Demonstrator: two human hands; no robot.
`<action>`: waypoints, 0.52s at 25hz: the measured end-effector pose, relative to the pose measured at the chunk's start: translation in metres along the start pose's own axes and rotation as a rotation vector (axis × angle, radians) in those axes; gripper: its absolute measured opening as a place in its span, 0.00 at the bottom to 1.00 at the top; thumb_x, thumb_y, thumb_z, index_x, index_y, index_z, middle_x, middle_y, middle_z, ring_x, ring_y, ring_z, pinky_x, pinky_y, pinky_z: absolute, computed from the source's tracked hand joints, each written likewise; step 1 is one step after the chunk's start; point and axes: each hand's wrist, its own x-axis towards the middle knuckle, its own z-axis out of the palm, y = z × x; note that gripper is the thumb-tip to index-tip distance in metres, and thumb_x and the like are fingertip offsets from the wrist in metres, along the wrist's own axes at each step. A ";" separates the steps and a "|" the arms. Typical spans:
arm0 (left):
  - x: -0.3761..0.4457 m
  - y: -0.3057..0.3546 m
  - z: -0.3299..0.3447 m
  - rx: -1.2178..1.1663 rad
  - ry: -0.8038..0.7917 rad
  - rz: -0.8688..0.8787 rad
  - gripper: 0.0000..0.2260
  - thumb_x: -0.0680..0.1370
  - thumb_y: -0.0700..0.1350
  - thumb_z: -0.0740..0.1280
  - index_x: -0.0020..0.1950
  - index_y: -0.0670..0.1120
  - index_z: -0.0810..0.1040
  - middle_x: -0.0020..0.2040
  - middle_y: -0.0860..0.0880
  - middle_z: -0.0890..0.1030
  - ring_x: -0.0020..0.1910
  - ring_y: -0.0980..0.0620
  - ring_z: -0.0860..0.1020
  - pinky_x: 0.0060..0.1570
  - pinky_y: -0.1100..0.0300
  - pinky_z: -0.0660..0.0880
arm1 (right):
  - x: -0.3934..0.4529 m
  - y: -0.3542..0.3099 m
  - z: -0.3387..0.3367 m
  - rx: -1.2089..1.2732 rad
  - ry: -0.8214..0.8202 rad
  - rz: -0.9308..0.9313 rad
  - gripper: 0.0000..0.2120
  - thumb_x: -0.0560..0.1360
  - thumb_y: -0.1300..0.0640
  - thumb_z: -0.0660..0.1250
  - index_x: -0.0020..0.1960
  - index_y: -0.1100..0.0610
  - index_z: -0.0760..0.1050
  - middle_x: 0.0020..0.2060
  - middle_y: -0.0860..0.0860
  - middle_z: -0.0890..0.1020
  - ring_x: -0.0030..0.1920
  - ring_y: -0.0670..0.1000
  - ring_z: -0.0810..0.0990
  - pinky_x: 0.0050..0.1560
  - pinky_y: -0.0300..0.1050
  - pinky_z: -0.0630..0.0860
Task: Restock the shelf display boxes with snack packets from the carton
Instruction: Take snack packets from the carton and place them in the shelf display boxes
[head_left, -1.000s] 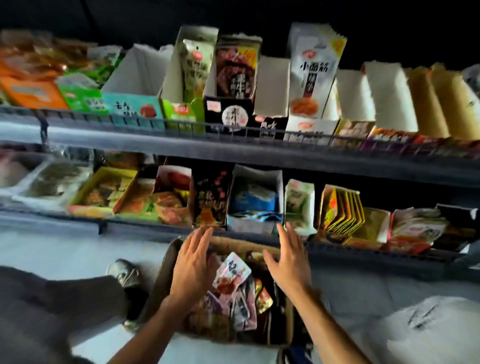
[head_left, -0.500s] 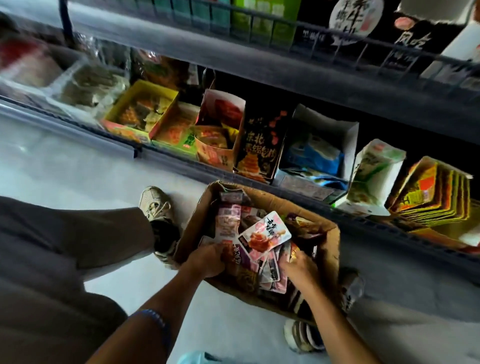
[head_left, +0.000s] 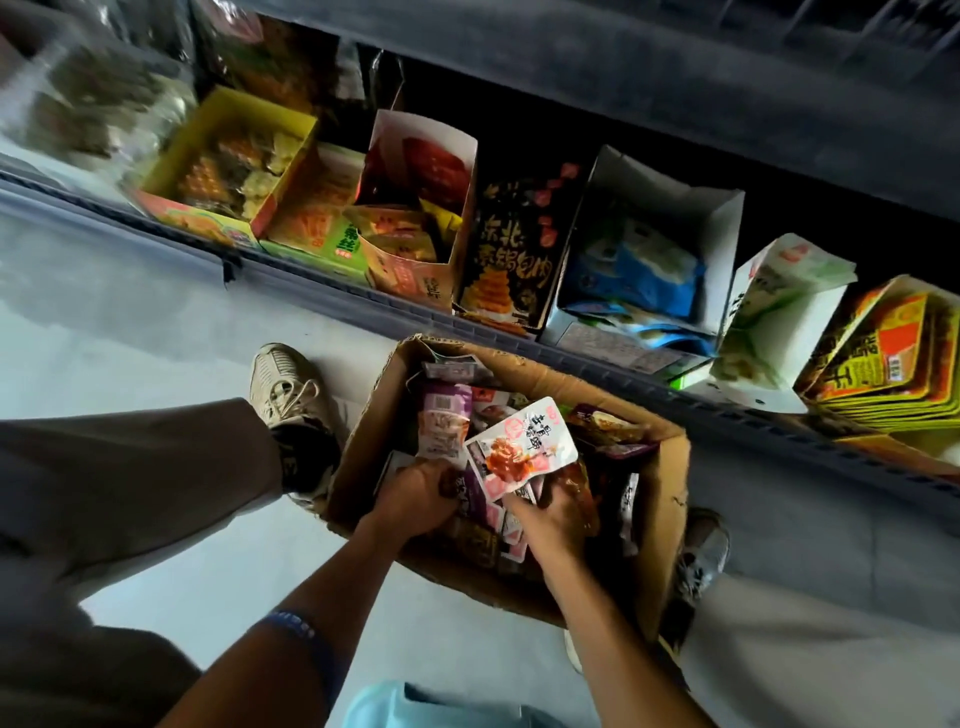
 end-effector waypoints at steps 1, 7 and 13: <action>-0.007 0.008 -0.006 -0.018 0.024 0.020 0.17 0.77 0.53 0.67 0.65 0.53 0.76 0.65 0.50 0.79 0.66 0.48 0.76 0.70 0.48 0.69 | -0.002 -0.001 0.006 0.041 -0.040 0.008 0.27 0.72 0.45 0.75 0.66 0.56 0.74 0.58 0.54 0.82 0.50 0.53 0.83 0.35 0.38 0.77; -0.017 0.008 -0.012 -0.130 0.098 -0.055 0.18 0.78 0.52 0.64 0.65 0.48 0.78 0.62 0.45 0.81 0.64 0.44 0.78 0.64 0.55 0.73 | -0.003 -0.004 -0.009 0.124 -0.123 -0.051 0.08 0.76 0.57 0.72 0.54 0.52 0.79 0.44 0.51 0.83 0.43 0.50 0.82 0.40 0.44 0.80; -0.026 0.032 -0.022 -0.308 0.266 -0.138 0.21 0.74 0.64 0.58 0.55 0.50 0.77 0.48 0.50 0.81 0.52 0.45 0.82 0.55 0.56 0.76 | -0.014 -0.018 -0.110 0.069 -0.119 -0.145 0.08 0.70 0.59 0.76 0.48 0.58 0.82 0.43 0.54 0.86 0.46 0.56 0.85 0.49 0.53 0.81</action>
